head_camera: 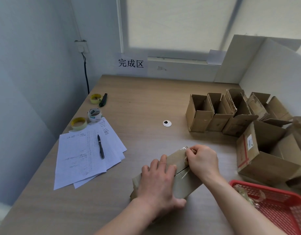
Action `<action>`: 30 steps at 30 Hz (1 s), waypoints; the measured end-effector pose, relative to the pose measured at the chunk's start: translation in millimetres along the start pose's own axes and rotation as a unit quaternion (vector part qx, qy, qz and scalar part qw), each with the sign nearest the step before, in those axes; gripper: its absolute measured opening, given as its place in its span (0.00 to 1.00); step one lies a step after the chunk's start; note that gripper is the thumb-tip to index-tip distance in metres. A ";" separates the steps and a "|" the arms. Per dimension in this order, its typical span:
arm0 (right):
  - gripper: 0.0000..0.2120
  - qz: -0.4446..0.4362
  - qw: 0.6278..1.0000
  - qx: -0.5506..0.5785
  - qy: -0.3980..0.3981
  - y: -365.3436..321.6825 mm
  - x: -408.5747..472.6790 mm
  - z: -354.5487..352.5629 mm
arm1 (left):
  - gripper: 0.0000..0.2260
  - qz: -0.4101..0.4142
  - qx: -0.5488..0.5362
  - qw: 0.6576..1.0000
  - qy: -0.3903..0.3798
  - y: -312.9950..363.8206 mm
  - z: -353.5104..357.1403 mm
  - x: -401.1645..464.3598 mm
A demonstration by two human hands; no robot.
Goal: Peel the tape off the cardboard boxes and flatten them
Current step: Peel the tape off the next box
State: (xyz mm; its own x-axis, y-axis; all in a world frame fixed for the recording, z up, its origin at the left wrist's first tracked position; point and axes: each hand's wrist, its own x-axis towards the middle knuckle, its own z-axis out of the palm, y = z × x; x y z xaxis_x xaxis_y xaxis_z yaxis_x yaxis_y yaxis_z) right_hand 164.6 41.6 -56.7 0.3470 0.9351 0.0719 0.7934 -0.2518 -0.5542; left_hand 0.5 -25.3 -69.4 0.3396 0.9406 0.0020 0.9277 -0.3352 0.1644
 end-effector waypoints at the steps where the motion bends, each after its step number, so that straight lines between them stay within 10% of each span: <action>1: 0.09 -0.002 1.000 -0.004 0.004 0.8 -0.6 -1.4 | 0.39 0.001 0.002 1.000 0.000 1.3 0.5 -0.8; 16: 0.08 -0.202 0.969 0.004 0.141 9.0 -25.0 1.4 | 0.39 0.020 0.008 1.000 0.000 11.8 3.3 -8.8; 26: 0.10 0.098 0.967 0.234 -0.019 29.3 1.3 -13.5 | 0.38 0.143 -0.033 0.987 -0.071 -33.6 -24.1 27.4; 30: 0.09 0.094 0.973 0.209 -0.044 40.0 -4.4 -17.2 | 0.38 0.138 0.018 0.980 -0.145 -54.2 -44.0 48.1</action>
State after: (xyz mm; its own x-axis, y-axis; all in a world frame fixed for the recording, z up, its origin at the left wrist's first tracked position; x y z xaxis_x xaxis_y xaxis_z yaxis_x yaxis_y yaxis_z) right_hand 203.3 23.1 -65.0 0.4070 0.9050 -0.1237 0.4422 -0.3137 -0.8403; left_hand -40.3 40.5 -34.8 0.6035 0.7604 -0.2402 0.7972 -0.5816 0.1617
